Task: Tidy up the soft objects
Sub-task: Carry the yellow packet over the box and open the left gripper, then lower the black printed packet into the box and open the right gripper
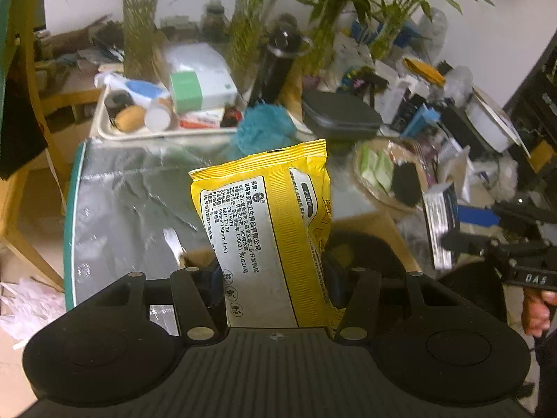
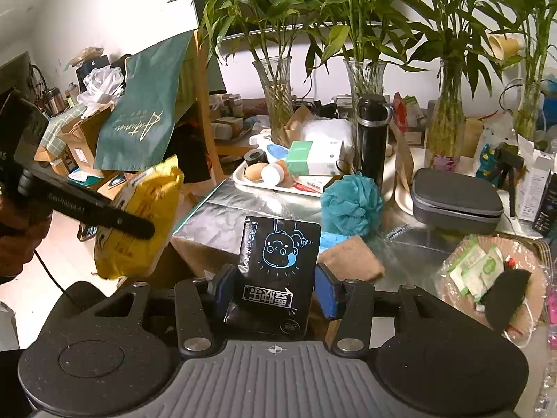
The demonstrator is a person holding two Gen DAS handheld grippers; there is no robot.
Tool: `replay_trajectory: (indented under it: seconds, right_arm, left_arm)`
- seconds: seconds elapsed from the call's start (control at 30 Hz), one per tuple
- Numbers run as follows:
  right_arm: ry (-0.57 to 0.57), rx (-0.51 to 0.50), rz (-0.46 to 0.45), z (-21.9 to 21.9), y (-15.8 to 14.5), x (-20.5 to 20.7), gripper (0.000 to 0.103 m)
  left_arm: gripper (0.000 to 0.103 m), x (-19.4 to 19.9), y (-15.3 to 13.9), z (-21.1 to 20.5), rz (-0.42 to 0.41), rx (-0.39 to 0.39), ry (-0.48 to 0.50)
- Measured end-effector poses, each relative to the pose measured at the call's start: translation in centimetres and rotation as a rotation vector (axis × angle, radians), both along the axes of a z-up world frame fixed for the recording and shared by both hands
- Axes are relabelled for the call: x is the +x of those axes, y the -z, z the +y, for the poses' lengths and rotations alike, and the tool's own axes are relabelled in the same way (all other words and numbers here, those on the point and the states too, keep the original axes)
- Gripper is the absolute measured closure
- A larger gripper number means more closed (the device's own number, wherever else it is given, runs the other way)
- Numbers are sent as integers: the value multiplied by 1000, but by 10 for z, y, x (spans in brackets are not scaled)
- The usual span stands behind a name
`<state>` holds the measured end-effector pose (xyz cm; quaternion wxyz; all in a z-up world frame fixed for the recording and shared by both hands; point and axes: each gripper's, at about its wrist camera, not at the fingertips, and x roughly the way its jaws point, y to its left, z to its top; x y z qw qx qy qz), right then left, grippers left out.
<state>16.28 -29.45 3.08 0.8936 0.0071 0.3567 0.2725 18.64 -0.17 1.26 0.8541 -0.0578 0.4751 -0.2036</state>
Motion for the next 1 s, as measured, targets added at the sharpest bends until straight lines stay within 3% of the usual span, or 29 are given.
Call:
replay_trajectory:
  seconds: [0.37,0.67,0.8,1.0]
  right_arm:
    - [-10,-5,-13,1,-6,-13,51]
    - [-25,-4,-7,5,-4,-14,51]
    - [-32,-3,-2,7,-2,-13,51]
    - [-37,2,7,10,1,-16,51]
  left_arm:
    - [50,-9,18,-7,89,8,24]
    - [45,-2,32,-11,252,51,32]
    - [26,-4,26,-4,225,-17,24]
    - [25,-21,12,-2,108,14,7]
